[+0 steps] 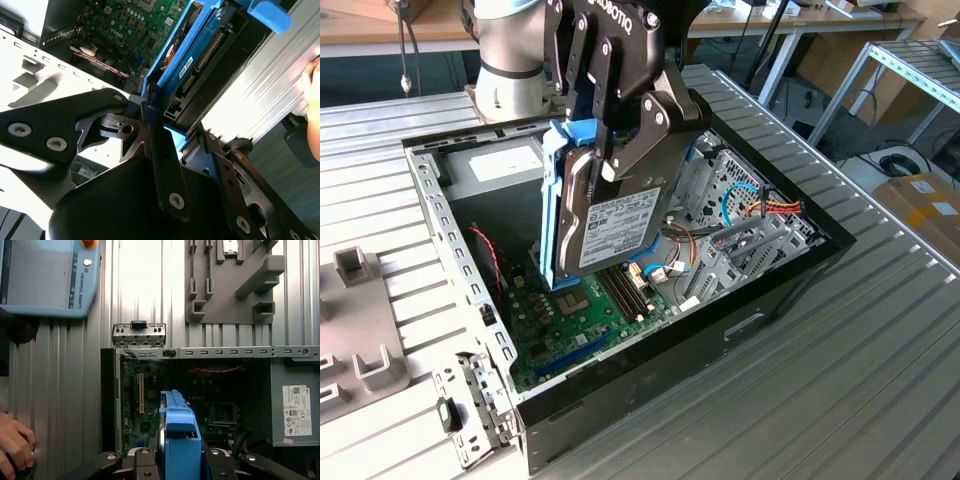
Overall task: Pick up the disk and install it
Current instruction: 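Pick up the disk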
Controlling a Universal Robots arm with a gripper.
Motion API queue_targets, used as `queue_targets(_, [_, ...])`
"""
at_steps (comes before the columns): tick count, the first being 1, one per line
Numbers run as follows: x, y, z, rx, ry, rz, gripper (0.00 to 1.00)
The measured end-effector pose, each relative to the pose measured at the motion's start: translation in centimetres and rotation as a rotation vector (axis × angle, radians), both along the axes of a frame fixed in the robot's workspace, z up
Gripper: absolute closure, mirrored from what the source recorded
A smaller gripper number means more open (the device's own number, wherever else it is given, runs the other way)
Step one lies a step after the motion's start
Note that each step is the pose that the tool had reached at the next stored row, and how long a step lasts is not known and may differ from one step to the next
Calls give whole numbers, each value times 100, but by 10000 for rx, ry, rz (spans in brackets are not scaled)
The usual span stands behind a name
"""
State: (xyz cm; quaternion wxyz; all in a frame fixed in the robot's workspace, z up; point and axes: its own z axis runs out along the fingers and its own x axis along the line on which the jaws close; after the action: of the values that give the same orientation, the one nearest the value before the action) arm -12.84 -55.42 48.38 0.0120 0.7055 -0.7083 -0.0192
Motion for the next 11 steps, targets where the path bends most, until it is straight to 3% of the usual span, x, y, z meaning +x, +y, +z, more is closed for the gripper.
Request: queue_targets(11, [37, 0, 0, -10, 0, 0, 63])
